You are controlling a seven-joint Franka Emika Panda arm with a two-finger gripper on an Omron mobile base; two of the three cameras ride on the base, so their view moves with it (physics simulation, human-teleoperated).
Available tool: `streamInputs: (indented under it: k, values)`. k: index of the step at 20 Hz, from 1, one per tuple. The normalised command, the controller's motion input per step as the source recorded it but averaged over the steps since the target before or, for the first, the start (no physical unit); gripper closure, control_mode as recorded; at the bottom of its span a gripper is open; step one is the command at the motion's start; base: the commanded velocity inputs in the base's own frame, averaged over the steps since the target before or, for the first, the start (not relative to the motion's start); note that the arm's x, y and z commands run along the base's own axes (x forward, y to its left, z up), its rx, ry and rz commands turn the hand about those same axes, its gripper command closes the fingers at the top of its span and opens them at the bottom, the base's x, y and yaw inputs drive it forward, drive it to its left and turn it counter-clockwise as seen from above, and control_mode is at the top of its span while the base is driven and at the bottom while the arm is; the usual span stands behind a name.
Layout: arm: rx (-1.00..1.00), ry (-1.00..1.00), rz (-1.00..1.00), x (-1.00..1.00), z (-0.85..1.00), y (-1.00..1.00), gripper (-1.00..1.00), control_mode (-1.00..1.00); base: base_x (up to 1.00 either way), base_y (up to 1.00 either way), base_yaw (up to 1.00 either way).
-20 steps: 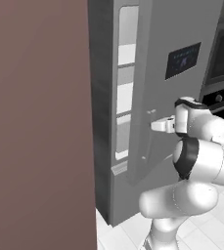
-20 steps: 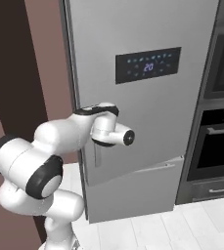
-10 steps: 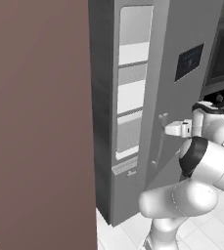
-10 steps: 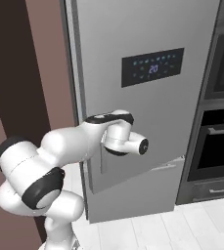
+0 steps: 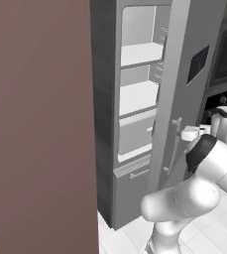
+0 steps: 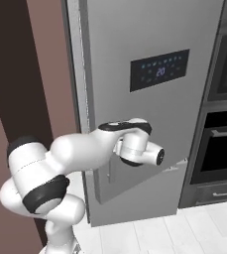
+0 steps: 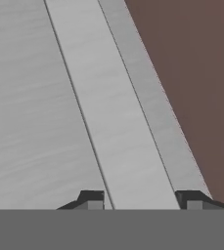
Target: Place one of the steaks on the plate and the other in the bowl. Then place the bowl in the fridge.
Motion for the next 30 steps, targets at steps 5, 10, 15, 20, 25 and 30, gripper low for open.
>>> streamInputs:
  k: [5,10,15,20,25,30]
  values:
    - [0.09,0.00,0.11,0.00,-0.01,-1.00,1.00,-1.00,0.00,0.00,0.00]
    - [0.10,0.00,0.12,0.00,-0.03,-1.00,1.00,-1.00,0.00,0.00,0.00]
    - [0.09,0.00,0.12,0.00,-0.06,-1.00,1.00,-1.00,0.00,0.00,0.00]
    - [0.03,-0.02,0.07,0.00,-0.02,-1.00,-1.00,-1.00,0.00,0.00,0.00]
    - [-0.04,-0.39,0.01,-0.19,0.01,-0.36,-1.00,-1.00,0.00,0.00,0.00]
    - [-0.28,-0.87,-0.08,-0.76,-0.06,0.23,-1.00,-1.00,0.00,0.00,0.00]
